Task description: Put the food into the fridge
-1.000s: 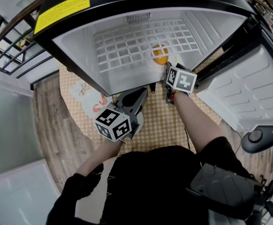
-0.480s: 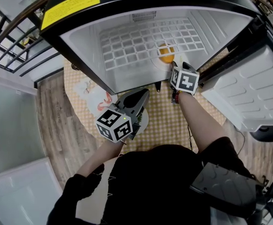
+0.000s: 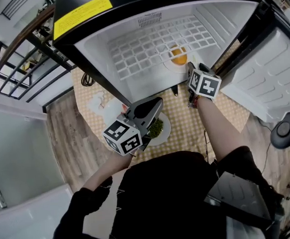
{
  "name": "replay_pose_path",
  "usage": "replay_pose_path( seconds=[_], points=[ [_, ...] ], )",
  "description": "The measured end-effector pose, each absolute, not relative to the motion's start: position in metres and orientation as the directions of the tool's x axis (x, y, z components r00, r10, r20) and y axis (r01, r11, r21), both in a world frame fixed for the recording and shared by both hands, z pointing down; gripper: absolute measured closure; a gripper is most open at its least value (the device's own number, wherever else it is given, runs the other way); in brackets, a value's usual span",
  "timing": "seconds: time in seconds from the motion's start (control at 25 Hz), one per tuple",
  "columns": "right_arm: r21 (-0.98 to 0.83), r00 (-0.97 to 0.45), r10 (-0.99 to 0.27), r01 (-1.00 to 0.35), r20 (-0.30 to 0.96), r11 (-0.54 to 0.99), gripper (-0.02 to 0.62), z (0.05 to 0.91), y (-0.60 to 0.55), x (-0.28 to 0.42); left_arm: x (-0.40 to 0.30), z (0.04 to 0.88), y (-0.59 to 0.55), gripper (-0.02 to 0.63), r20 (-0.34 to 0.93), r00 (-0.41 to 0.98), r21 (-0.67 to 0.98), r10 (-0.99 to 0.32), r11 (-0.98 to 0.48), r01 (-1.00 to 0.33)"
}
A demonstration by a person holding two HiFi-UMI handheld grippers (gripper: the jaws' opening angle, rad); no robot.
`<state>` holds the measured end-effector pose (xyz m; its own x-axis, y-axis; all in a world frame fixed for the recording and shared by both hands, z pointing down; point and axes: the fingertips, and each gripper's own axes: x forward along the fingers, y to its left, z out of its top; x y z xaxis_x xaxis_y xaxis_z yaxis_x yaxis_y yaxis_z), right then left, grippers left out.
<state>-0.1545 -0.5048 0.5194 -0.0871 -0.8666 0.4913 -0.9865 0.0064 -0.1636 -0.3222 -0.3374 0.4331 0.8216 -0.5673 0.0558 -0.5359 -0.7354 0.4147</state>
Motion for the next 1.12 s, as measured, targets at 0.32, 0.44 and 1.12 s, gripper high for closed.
replay_pose_path(
  seconds=[0.32, 0.44, 1.12],
  points=[
    [-0.275, -0.225, -0.878, -0.955, 0.423, 0.112, 0.572, 0.507, -0.441, -0.186, -0.319, 0.434, -0.329, 0.591, 0.038, 0.839, 0.427, -0.543, -0.750, -0.505],
    [-0.349, -0.295, -0.870, -0.924, 0.396, 0.155, 0.577, 0.495, -0.409, -0.192, -0.315, 0.432, -0.318, 0.591, 0.041, 0.837, 0.425, -0.546, -0.749, -0.509],
    [-0.499, -0.449, -0.801, -0.837, 0.395, 0.223, 0.580, 0.473, -0.171, -0.106, -0.275, 0.417, -0.160, 0.592, 0.028, 0.739, 0.454, -0.674, -0.650, -0.610]
  ],
)
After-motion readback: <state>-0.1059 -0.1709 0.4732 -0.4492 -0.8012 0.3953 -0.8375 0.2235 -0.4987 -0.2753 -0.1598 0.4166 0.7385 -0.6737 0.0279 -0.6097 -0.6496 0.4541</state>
